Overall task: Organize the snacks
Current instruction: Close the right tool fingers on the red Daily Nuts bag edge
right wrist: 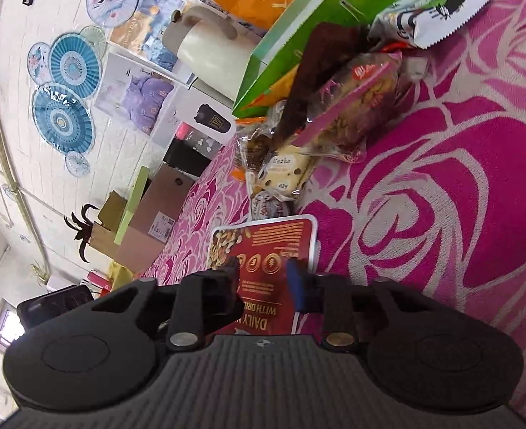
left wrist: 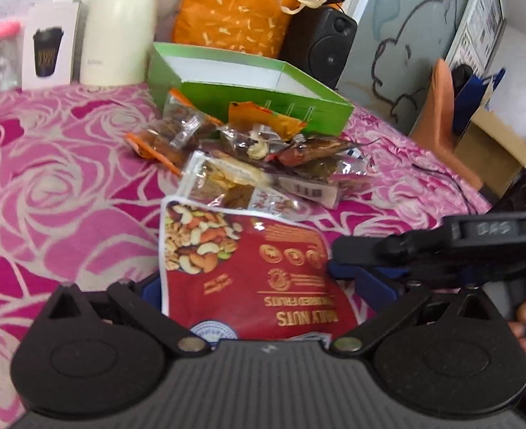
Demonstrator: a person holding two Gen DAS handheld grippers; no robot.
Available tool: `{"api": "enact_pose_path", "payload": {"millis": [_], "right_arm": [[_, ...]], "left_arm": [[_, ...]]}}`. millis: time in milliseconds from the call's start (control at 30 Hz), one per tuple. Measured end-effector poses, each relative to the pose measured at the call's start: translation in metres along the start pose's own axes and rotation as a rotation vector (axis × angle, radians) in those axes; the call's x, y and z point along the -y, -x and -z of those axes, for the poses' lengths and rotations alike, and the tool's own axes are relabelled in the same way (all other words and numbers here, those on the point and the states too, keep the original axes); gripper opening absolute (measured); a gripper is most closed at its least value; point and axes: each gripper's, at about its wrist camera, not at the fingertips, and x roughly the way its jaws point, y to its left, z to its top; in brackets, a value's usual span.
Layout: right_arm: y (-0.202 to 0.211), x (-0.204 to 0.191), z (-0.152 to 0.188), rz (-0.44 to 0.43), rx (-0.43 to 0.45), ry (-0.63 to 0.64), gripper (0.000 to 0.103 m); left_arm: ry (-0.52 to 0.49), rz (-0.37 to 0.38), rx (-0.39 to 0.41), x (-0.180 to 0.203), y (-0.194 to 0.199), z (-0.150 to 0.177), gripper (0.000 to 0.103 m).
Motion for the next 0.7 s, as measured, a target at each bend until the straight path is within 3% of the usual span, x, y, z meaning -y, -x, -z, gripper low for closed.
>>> {"api": "enact_pose_path", "payload": {"millis": [33,167,233,333,400,467,567,633,700], "right_arm": [[0.001,0.001,-0.001,0.002,-0.005,-0.003,0.038],[0.002,0.006,-0.004,-0.016,-0.014,-0.052,0.038],[0.007,0.006,-0.006,0.013,0.011,-0.068,0.048],[0.012,-0.008,-0.008,0.133,0.056,0.040,0.064],[0.006,-0.015,-0.008,0.163,0.022,0.116,0.065],[-0.001,-0.014,-0.009,0.151,-0.005,0.110,0.065],[-0.010,-0.010,-0.012,0.109,-0.033,0.068,0.061],[-0.007,-0.006,-0.012,0.103,-0.024,0.047,0.043],[-0.002,-0.003,-0.011,0.091,-0.021,0.031,0.032]], "left_arm": [[0.007,0.006,-0.002,0.000,0.000,0.000,0.098],[0.018,-0.017,-0.011,0.001,0.006,-0.001,0.088],[0.014,-0.034,-0.014,-0.003,0.010,0.001,0.086],[0.031,-0.031,-0.010,-0.009,0.015,0.004,0.085],[0.029,-0.029,-0.008,-0.010,0.016,0.006,0.082],[0.026,-0.025,0.000,-0.009,0.018,0.010,0.078],[0.043,-0.016,0.017,-0.008,0.022,0.015,0.074],[0.068,-0.026,0.024,-0.007,0.026,0.017,0.066],[0.109,-0.046,0.031,-0.007,0.032,0.018,0.054]]}}
